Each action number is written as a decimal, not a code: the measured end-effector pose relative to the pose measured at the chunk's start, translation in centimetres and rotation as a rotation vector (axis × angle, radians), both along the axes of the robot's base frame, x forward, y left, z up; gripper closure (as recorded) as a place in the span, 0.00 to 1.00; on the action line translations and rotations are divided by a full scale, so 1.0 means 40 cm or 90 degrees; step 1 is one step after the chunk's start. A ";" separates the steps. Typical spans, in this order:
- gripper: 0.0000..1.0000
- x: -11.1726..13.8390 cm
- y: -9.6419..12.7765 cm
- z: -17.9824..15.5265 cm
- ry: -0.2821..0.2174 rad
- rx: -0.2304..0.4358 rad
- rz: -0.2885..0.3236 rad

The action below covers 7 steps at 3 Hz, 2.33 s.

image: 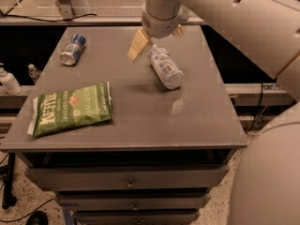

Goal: Place blue plastic bottle upright

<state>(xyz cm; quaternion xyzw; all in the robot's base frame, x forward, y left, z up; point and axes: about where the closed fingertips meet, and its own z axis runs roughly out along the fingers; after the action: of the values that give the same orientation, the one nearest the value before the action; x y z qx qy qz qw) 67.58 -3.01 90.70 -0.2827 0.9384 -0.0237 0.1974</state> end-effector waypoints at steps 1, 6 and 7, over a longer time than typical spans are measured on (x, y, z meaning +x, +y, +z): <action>0.00 0.031 -0.002 -0.064 0.029 -0.027 -0.015; 0.64 0.122 -0.028 -0.142 0.064 -0.043 -0.079; 0.87 0.131 -0.027 -0.070 0.014 0.021 -0.073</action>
Offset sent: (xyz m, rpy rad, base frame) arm 0.0338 -0.0082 -0.0653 -0.0960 0.1236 -0.0901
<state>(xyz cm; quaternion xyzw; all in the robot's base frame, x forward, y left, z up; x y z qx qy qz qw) 72.81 -4.11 87.92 -0.2258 0.9553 -0.0164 0.1900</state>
